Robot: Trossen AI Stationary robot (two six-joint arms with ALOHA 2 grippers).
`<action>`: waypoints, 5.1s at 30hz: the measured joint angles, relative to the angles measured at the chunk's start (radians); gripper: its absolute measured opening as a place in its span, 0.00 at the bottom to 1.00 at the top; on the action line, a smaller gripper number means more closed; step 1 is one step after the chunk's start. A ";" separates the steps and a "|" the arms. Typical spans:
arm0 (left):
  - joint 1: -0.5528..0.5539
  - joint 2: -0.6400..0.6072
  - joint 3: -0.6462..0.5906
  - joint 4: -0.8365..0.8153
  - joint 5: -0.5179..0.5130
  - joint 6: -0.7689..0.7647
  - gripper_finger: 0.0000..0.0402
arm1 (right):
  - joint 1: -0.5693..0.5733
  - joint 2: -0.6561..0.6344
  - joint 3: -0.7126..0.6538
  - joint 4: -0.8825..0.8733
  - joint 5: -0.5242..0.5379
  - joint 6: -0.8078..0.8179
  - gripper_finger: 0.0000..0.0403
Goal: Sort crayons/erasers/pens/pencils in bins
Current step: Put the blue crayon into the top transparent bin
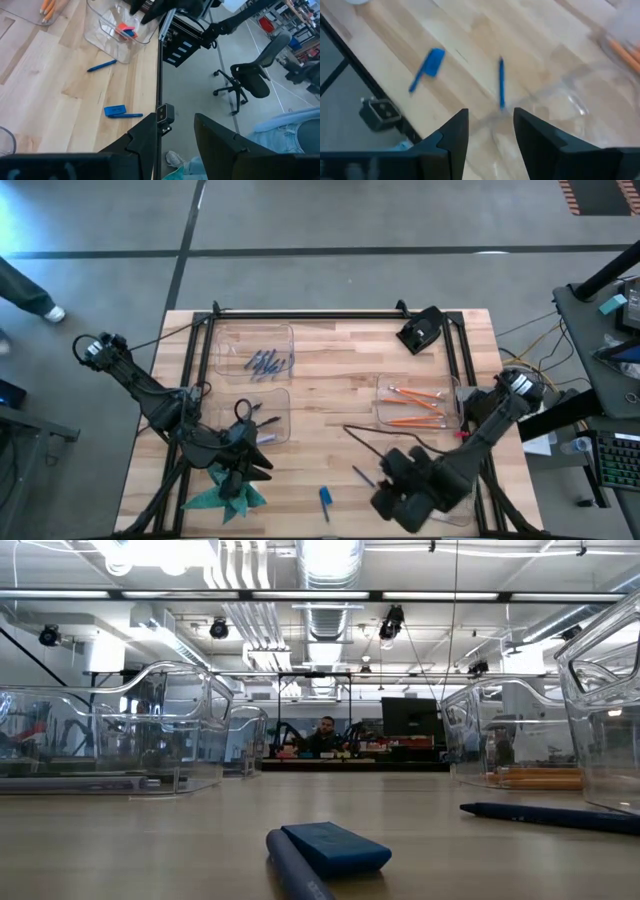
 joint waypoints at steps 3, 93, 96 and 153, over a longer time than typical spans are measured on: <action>0.000 0.000 0.000 0.000 0.000 -0.001 0.29 | -0.063 0.029 0.000 0.067 -0.001 -0.128 0.38; 0.001 0.000 0.000 -0.007 -0.056 -0.018 0.29 | -0.378 0.488 0.161 -0.045 -0.575 -0.774 0.35; 0.001 0.000 0.000 -0.008 -0.056 -0.018 0.29 | -0.377 0.492 0.161 -0.038 -0.572 -0.776 0.28; 0.156 -0.001 -0.001 0.221 -0.365 0.692 0.29 | -0.372 0.024 0.454 0.461 0.104 -1.275 0.03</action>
